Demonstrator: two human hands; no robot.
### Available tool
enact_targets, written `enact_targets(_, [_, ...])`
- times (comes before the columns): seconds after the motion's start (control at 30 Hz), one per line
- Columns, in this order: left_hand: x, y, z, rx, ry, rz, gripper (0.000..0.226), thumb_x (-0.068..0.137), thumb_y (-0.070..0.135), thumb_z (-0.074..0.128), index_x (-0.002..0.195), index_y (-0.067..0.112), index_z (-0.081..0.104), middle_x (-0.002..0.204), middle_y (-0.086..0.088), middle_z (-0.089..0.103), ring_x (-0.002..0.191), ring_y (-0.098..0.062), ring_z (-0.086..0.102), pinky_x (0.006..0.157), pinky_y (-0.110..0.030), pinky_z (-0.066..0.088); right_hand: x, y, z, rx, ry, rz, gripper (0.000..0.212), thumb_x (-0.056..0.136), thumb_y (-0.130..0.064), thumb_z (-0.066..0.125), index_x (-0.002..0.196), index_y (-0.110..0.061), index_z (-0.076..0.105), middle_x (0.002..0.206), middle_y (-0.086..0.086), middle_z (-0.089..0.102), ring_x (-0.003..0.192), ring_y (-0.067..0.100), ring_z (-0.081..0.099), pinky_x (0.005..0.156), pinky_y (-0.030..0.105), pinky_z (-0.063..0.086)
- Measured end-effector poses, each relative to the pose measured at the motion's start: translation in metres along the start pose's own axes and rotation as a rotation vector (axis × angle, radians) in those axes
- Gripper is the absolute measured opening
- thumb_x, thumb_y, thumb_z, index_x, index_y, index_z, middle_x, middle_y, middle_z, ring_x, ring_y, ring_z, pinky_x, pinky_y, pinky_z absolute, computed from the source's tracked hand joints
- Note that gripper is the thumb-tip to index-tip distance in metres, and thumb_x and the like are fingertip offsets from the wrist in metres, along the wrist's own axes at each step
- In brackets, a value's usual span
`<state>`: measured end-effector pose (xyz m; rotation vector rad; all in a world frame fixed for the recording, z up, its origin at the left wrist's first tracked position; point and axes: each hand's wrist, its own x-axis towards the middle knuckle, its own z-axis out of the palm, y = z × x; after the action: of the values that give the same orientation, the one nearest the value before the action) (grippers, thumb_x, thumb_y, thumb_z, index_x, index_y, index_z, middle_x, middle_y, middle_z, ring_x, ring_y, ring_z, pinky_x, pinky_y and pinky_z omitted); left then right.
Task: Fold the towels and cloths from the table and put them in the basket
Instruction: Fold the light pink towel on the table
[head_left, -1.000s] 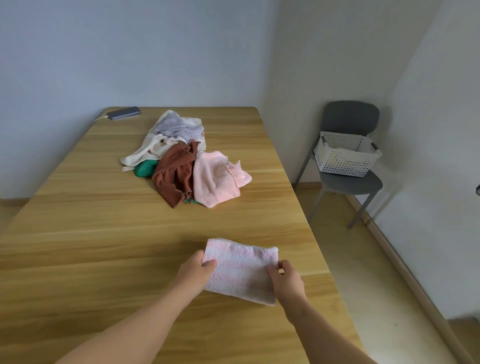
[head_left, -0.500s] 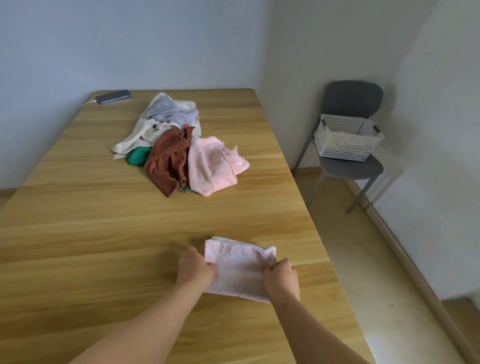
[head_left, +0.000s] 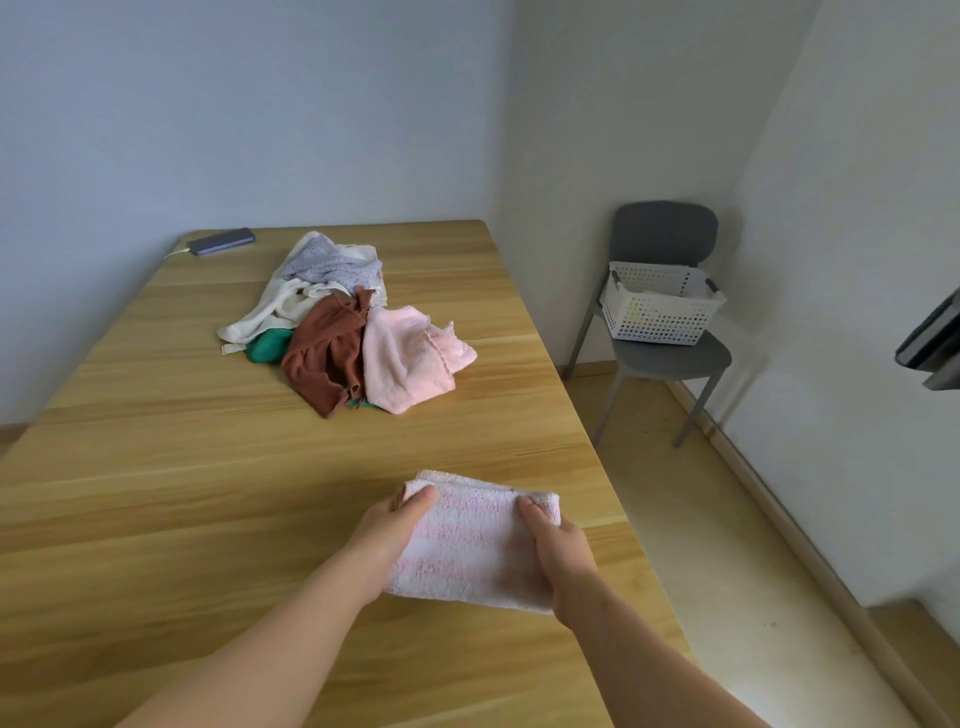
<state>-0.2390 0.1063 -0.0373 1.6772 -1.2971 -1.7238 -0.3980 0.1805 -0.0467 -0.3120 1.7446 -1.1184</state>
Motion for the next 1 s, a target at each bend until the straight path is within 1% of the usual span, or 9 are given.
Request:
enact_targets(0.07, [-0.005,0.001,-0.003,0.04,0.031,0.041,0.061,0.092,0.048,0.049,0.142,0.016,0.038,0.14,-0.005,0.045,0.129,-0.025,0.042,0.101,-0.035,0.033,-0.007,0.0,-0.001,-0.01,0.002,-0.034,0.033,0.09,-0.041,0.057,0.105,-0.012,0.06,0.094,-0.001,0.062,0.097,0.023,0.059,0.089,0.034,0.048])
enact_targets(0.17, [-0.015,-0.002,-0.008,0.07,0.093,0.076,0.041,0.092,0.049,0.048,0.119,0.02,0.052,0.1,0.001,0.052,0.092,-0.018,0.05,0.085,-0.029,0.034,-0.018,0.001,0.002,-0.033,0.02,-0.06,0.038,0.093,-0.039,0.053,0.112,-0.006,0.059,0.096,0.004,0.062,0.096,0.024,0.06,0.085,0.033,0.049])
enact_targets(0.33, [-0.032,-0.012,-0.015,-0.026,0.13,-0.015,0.035,0.094,0.046,0.044,0.071,0.02,0.048,0.076,-0.001,0.047,0.075,-0.02,0.05,0.081,-0.031,0.036,-0.044,0.011,0.005,-0.015,0.077,-0.022,0.04,0.098,-0.036,0.041,0.118,-0.004,0.054,0.101,0.009,0.057,0.092,0.026,0.055,0.078,0.029,0.041])
enact_targets(0.4, [-0.033,-0.016,-0.017,-0.068,0.101,-0.093,0.039,0.093,0.05,0.043,0.067,0.021,0.047,0.078,-0.009,0.052,0.081,-0.025,0.056,0.085,-0.035,0.044,-0.057,0.017,0.004,0.044,0.092,0.026,0.035,0.099,-0.034,0.039,0.113,-0.006,0.054,0.093,0.008,0.058,0.088,0.026,0.055,0.076,0.029,0.042])
enact_targets(0.53, [-0.036,-0.028,-0.014,-0.161,-0.046,-0.247,0.037,0.084,0.053,0.055,0.081,0.016,0.06,0.089,-0.013,0.061,0.089,-0.033,0.066,0.079,-0.04,0.048,-0.079,0.029,-0.01,0.199,0.122,0.133,0.03,0.094,-0.032,0.046,0.101,-0.007,0.06,0.093,0.011,0.064,0.089,0.03,0.063,0.081,0.036,0.052])
enact_targets(0.63, [-0.059,-0.012,0.001,-0.217,-0.165,-0.3,0.036,0.084,0.046,0.06,0.092,0.011,0.066,0.079,-0.008,0.069,0.072,-0.023,0.065,0.069,-0.031,0.049,-0.093,0.033,-0.036,0.306,0.136,0.135,0.025,0.091,-0.032,0.05,0.094,-0.01,0.062,0.104,0.013,0.067,0.099,0.033,0.065,0.094,0.047,0.051])
enact_targets(0.73, [-0.069,0.003,0.023,-0.463,-0.275,-0.277,0.033,0.089,0.042,0.055,0.084,0.009,0.059,0.063,-0.008,0.067,0.059,-0.022,0.064,0.057,-0.029,0.053,-0.097,0.03,-0.067,0.466,0.158,0.089,0.021,0.092,-0.027,0.047,0.096,-0.012,0.061,0.099,0.01,0.068,0.09,0.029,0.064,0.083,0.04,0.052])
enact_targets(0.83, [-0.079,0.024,0.063,-0.676,-0.345,-0.218,0.03,0.089,0.04,0.056,0.094,0.01,0.054,0.084,-0.007,0.061,0.079,-0.023,0.058,0.068,-0.039,0.048,-0.098,0.018,-0.101,0.635,0.095,0.043,0.014,0.093,-0.017,0.044,0.093,-0.01,0.056,0.087,0.009,0.064,0.076,0.026,0.062,0.066,0.034,0.052])
enact_targets(1.0, [-0.083,0.052,0.177,-0.41,-0.391,-0.11,0.039,0.093,0.011,0.052,0.13,0.0,0.045,0.119,-0.018,0.057,0.097,-0.028,0.056,0.075,-0.038,0.045,-0.082,-0.006,-0.177,0.614,-0.002,-0.012,0.019,0.088,-0.008,0.04,0.097,-0.007,0.057,0.081,0.012,0.064,0.07,0.027,0.062,0.065,0.035,0.053])
